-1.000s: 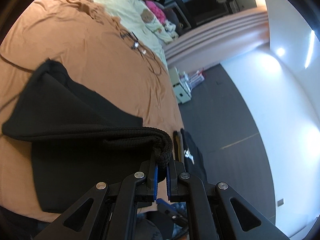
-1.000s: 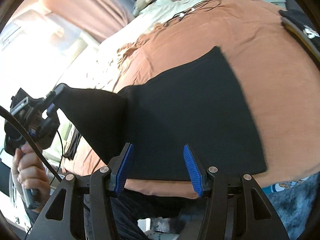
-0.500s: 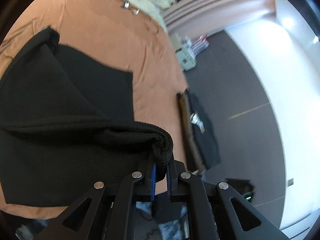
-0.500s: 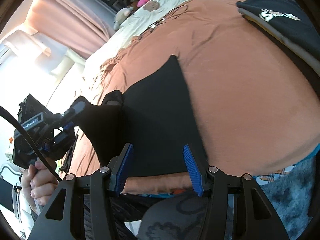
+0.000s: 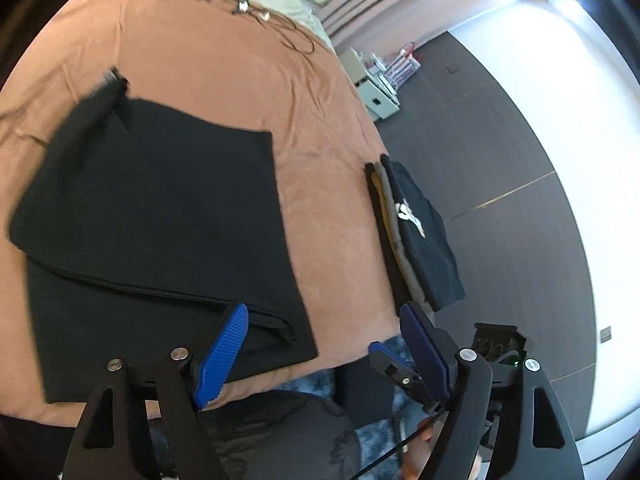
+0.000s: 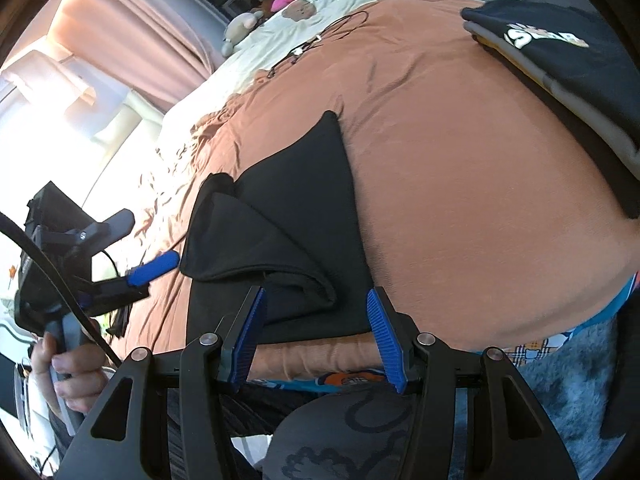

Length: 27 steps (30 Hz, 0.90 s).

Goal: Fold small clothes
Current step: 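Lift both open tools away from the folded black shirt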

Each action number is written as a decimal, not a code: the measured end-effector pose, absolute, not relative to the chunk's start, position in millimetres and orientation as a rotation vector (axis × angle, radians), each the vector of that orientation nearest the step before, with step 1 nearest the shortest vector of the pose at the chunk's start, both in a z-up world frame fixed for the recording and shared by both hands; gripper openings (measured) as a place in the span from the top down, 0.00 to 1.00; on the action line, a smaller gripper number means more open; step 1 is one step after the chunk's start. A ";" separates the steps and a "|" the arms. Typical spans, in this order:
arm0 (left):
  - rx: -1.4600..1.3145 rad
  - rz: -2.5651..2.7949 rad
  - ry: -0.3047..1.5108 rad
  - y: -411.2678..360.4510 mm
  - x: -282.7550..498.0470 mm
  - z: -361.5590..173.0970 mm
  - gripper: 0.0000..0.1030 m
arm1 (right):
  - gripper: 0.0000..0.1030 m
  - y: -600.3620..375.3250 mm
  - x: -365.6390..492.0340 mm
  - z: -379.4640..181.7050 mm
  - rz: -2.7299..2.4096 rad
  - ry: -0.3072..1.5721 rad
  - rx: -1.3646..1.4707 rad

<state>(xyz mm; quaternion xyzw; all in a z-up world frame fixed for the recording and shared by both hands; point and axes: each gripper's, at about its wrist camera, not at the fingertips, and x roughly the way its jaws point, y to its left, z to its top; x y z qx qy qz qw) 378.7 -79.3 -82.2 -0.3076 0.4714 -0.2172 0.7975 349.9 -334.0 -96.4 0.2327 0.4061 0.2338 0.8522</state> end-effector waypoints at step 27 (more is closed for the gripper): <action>-0.684 -0.162 1.038 57.2 308.0 -147.5 0.35 | 0.51 -227.0 396.2 -79.3 0.473 0.976 -0.076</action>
